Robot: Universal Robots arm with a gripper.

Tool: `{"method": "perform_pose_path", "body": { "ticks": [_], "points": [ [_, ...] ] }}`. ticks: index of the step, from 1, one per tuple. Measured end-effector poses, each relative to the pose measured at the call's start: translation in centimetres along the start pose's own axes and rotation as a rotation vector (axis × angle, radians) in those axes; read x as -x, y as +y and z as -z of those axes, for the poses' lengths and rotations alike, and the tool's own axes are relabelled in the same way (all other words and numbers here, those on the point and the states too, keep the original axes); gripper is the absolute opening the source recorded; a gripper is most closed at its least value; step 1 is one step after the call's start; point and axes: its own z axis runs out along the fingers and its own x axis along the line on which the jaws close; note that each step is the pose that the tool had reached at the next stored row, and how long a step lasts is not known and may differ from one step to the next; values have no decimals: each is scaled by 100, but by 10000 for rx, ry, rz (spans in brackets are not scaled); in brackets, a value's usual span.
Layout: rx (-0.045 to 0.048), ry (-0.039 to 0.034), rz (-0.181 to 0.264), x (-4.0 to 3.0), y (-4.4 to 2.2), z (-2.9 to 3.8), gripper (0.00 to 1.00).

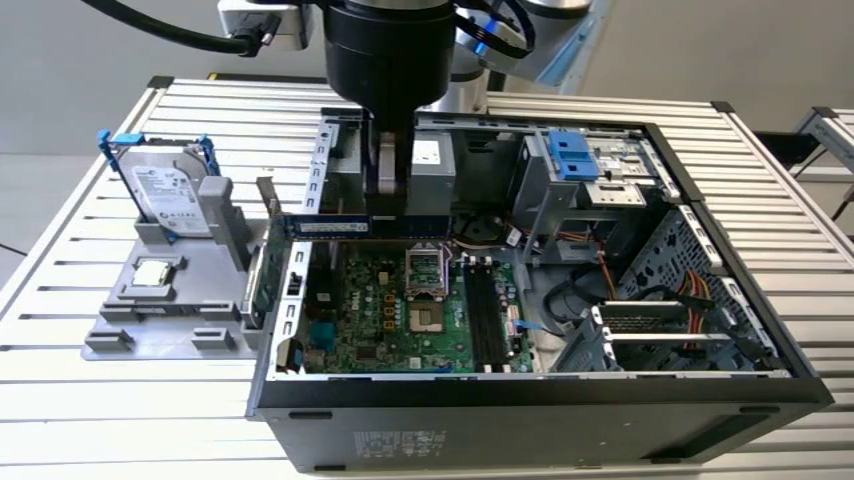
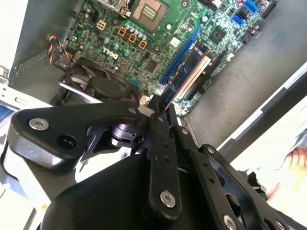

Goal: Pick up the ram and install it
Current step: 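Pick up the ram and move it above insertion slot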

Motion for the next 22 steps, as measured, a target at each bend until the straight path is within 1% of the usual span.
{"method": "perform_pose_path", "body": {
  "ticks": [13,17,22],
  "points": [
    [5,-1,-42,-1,-132,2,0],
    [16,-4,-205,-1,-162,3,0],
    [39,-10,-511,-1,-188,4,0]
  ]
}}
